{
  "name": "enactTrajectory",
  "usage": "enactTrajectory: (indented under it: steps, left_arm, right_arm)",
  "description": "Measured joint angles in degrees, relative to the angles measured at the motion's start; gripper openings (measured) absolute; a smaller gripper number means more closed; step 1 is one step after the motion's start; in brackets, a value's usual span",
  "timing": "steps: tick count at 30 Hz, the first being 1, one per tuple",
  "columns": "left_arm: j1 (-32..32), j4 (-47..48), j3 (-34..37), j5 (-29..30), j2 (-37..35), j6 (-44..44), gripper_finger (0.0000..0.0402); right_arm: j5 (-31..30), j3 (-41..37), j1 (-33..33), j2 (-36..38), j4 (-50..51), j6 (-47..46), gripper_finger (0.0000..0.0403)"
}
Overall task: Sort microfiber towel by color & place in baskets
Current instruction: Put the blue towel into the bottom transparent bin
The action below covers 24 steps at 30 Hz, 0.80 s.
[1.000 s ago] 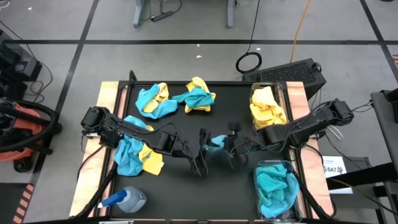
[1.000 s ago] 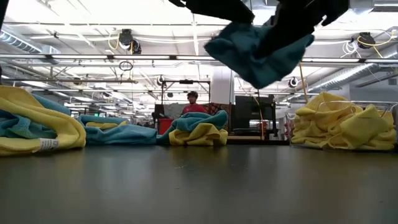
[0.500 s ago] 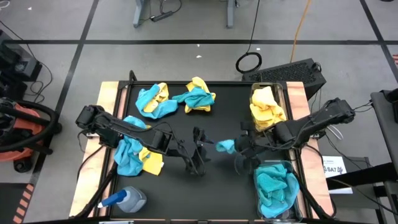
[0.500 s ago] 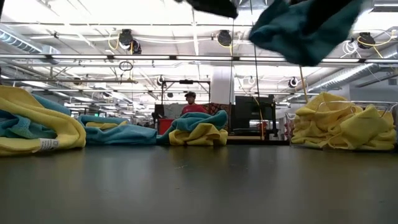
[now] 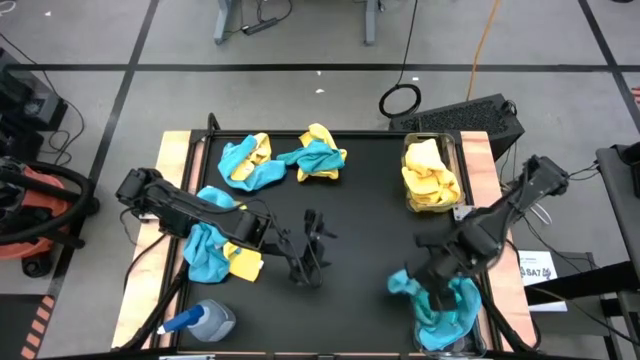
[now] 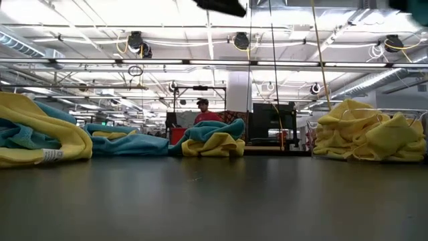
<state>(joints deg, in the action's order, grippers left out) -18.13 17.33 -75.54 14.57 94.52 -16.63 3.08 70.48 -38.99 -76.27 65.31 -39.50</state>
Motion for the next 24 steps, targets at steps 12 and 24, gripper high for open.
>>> enactTrajectory:
  steps: [12, 24]
  left_arm:
    - [1.3, -2.4, 3.2, -1.1, 0.0, 1.3, 0.0338]
    - [5.0, -5.2, 4.6, -4.0, 0.0, 1.4, 0.0338]
  right_arm:
    - [0.3, 0.0, -18.0, -2.8, -6.6, -28.5, 0.0043]
    - [0.0, 0.0, -23.0, -17.6, -12.3, -31.7, 0.0043]
